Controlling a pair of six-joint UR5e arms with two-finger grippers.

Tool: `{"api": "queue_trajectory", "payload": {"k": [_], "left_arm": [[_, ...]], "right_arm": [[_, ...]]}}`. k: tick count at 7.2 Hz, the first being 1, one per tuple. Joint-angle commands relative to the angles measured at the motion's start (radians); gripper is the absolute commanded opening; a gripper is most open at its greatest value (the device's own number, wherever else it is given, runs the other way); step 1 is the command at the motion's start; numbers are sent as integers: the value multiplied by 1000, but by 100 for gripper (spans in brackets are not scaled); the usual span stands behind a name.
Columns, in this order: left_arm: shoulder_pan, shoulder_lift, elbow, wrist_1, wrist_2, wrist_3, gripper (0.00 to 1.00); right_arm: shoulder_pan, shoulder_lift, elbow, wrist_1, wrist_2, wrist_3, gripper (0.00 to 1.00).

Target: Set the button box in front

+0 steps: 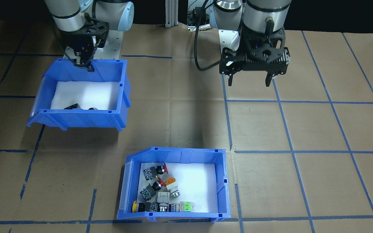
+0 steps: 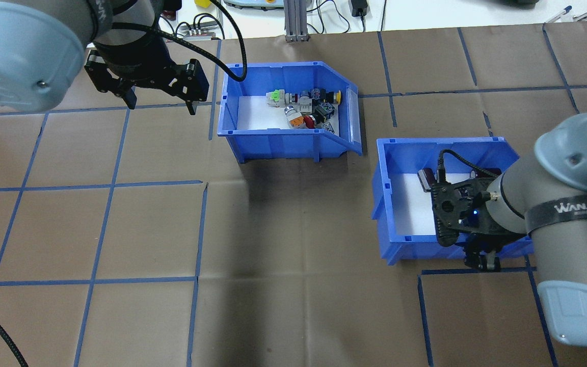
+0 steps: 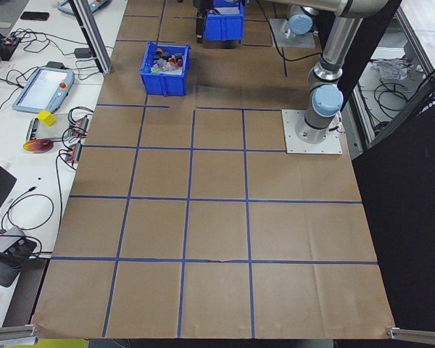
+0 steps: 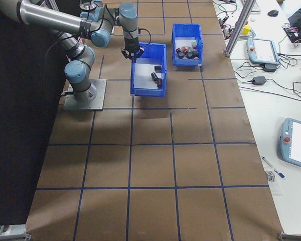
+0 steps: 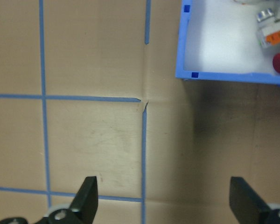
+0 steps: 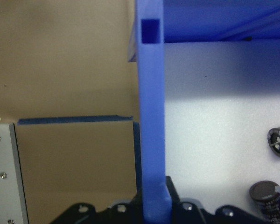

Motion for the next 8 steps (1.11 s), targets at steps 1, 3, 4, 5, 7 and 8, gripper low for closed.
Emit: {"api": "queue_trajectory", "payload": {"k": [1, 3, 4, 5, 7, 8], "left_arm": [[23, 12, -31, 42, 7, 156, 99], [83, -3, -38, 103, -91, 160, 99], [83, -3, -38, 104, -91, 145, 99], [85, 1, -38, 99, -110, 68, 99], [85, 29, -46, 88, -99, -32, 99], [86, 38, -49, 87, -96, -32, 99]], "right_arm": [[199, 14, -1, -33, 0, 214, 8], [379, 90, -2, -135, -26, 369, 9], [480, 146, -5, -188, -72, 424, 9], [557, 195, -8, -232, -98, 464, 9], [613, 284, -10, -326, -106, 534, 9], [614, 295, -10, -337, -105, 552, 9]]}}
